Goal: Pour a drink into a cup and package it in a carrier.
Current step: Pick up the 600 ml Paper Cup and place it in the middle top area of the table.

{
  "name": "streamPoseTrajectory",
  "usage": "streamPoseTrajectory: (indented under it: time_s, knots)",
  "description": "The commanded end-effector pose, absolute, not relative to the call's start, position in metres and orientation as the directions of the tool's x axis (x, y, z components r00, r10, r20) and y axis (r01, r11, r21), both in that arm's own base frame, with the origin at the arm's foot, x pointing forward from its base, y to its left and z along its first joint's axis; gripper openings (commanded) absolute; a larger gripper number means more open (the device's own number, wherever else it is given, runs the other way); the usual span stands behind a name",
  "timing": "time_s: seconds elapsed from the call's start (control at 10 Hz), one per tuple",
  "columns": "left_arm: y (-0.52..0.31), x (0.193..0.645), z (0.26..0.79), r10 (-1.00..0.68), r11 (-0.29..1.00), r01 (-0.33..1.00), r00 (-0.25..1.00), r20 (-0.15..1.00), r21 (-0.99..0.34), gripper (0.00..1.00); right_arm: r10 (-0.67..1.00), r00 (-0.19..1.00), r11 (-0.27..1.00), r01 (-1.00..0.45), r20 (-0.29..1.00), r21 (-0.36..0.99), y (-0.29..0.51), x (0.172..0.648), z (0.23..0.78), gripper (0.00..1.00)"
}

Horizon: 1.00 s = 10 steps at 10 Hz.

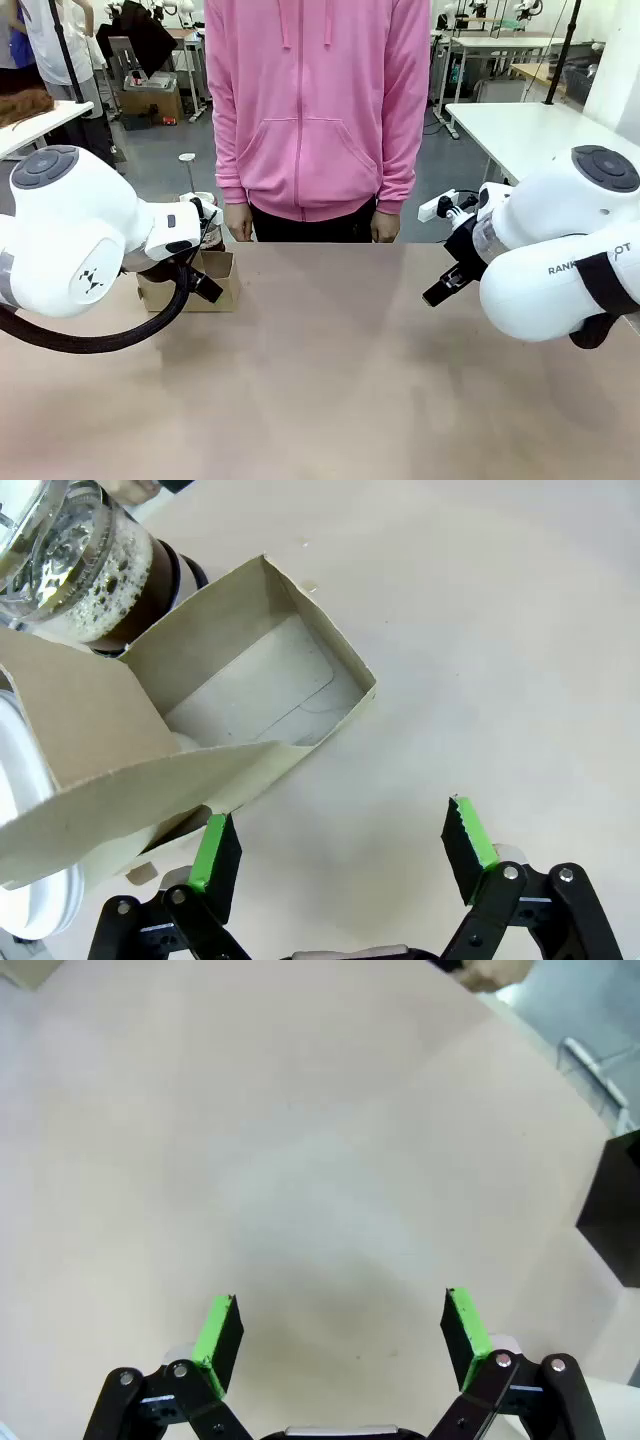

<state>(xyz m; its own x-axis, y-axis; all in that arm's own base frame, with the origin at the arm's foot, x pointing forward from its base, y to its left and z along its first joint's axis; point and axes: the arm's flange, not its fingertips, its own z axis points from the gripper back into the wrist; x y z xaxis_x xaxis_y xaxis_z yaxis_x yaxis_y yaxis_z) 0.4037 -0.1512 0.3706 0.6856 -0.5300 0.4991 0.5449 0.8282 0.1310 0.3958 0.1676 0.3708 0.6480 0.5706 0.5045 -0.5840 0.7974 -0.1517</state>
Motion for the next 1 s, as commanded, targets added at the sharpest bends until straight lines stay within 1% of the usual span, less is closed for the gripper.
streamPoseTrajectory:
  time_s: [0.0, 0.8, 0.9]
  knots:
    - [-0.151, 0.404, 0.371, -0.530, 0.828, 0.545, 0.686, 0.499, 0.131, 1.00, 0.571, 0.648, 0.797, -0.584, 0.505, -0.152, 0.168, 0.396, 0.371, 1.00]
    - [-0.151, 0.404, 0.371, -0.530, 0.828, 0.545, 0.686, 0.499, 0.131, 1.00, 0.571, 0.648, 0.797, -0.584, 0.504, -0.152, 0.168, 0.396, 0.371, 1.00]
    - [-0.151, 0.404, 0.371, -0.530, 0.828, 0.545, 0.686, 0.499, 0.131, 1.00, 0.564, 0.651, 0.798, -0.589, 0.508, -0.132, 0.166, 0.408, 0.390, 1.00]
